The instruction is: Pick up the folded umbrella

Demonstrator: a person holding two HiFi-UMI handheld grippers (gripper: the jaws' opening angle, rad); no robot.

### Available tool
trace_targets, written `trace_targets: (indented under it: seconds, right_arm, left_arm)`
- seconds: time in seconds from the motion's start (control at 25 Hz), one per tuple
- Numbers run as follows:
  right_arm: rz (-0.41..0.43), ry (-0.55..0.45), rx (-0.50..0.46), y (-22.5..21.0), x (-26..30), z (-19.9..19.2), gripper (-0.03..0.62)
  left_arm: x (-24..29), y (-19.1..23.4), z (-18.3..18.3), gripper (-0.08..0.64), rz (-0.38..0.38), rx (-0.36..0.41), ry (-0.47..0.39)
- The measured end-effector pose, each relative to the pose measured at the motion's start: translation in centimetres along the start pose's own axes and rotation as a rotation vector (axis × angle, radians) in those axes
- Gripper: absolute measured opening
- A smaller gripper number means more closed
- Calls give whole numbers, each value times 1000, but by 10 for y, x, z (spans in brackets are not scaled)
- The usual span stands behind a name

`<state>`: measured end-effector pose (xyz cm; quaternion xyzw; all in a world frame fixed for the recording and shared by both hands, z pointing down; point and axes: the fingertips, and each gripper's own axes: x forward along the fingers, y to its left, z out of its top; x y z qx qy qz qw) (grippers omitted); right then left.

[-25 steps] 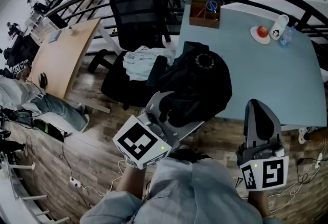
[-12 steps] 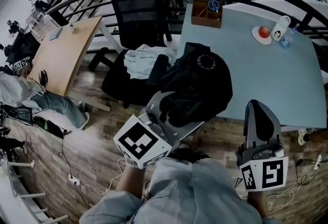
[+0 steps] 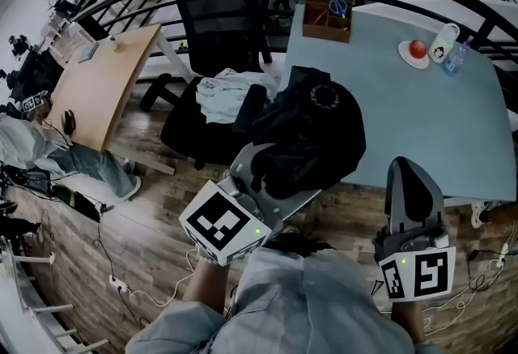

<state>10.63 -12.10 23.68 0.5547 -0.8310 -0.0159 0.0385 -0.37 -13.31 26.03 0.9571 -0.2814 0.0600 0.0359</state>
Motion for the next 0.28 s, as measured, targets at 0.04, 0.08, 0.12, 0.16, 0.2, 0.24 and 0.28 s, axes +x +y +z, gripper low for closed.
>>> trace_targets:
  seconds: [0.04, 0.08, 0.12, 0.16, 0.2, 0.24, 0.28]
  right_arm:
    - [1, 1, 0, 0, 0, 0, 0]
    - [2, 2, -1, 0, 0, 0, 0]
    - [2, 3, -1, 0, 0, 0, 0]
    - [3, 4, -2, 0, 0, 0, 0]
    - [3, 4, -3, 1, 0, 0, 0]
    - [4, 4, -3, 1, 0, 0, 0]
    - [4, 4, -3, 1, 0, 0, 0]
  left_arm:
    - [0, 0, -1, 276, 0, 0, 2]
    - [0, 0, -1, 276, 1, 1, 4]
    - [1, 0, -1, 276, 1, 2, 5]
    - [1, 0, -1, 275, 1, 3, 6]
    - [1, 0, -1, 276, 1, 4, 8]
    - [1, 0, -1, 275, 1, 5, 9]
    - [1, 0, -1, 276, 1, 6, 11]
